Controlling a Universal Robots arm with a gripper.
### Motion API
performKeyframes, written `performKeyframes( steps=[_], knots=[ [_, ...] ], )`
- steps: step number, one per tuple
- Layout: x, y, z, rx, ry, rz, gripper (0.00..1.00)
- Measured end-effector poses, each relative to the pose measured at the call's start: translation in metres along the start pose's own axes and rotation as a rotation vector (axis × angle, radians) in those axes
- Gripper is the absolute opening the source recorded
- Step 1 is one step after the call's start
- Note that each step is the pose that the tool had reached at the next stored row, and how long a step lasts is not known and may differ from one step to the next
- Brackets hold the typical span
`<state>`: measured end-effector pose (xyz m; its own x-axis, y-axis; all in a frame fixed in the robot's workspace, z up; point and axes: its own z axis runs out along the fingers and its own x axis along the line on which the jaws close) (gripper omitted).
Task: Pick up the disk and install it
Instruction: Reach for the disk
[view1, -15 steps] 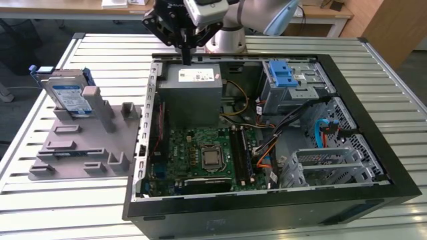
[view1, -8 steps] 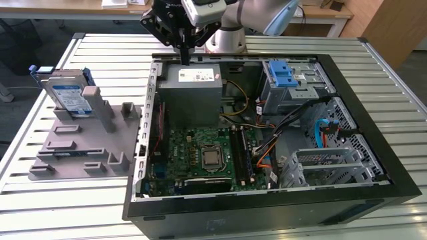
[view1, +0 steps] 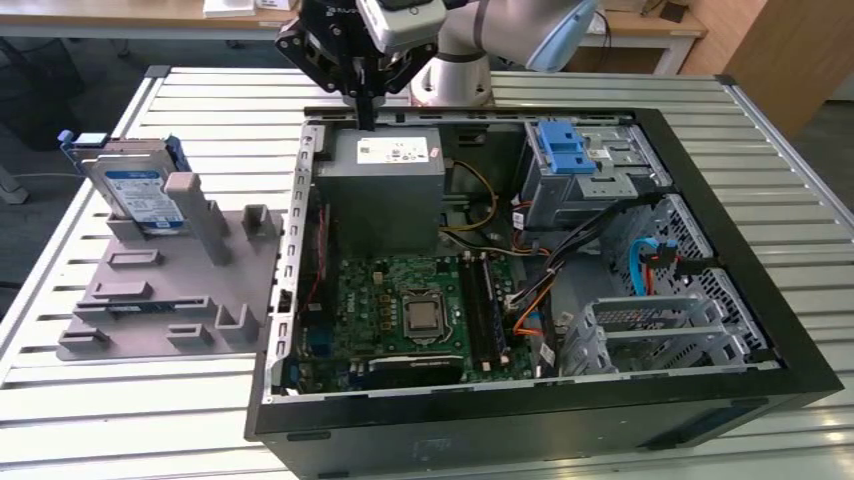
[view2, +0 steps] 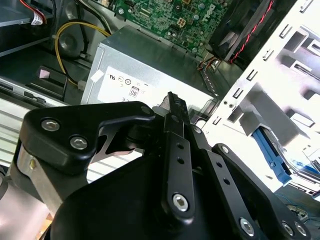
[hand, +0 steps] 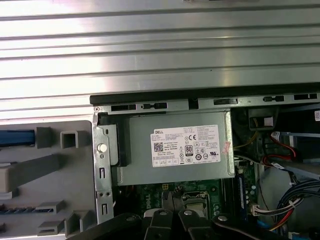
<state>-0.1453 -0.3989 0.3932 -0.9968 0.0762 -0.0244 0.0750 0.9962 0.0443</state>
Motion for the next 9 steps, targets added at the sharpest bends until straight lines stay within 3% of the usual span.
performKeyframes(
  steps=[9],
  knots=[
    [0.0045,-0.0003,-0.0001,0.0,0.0,0.0,0.11]
  ],
)
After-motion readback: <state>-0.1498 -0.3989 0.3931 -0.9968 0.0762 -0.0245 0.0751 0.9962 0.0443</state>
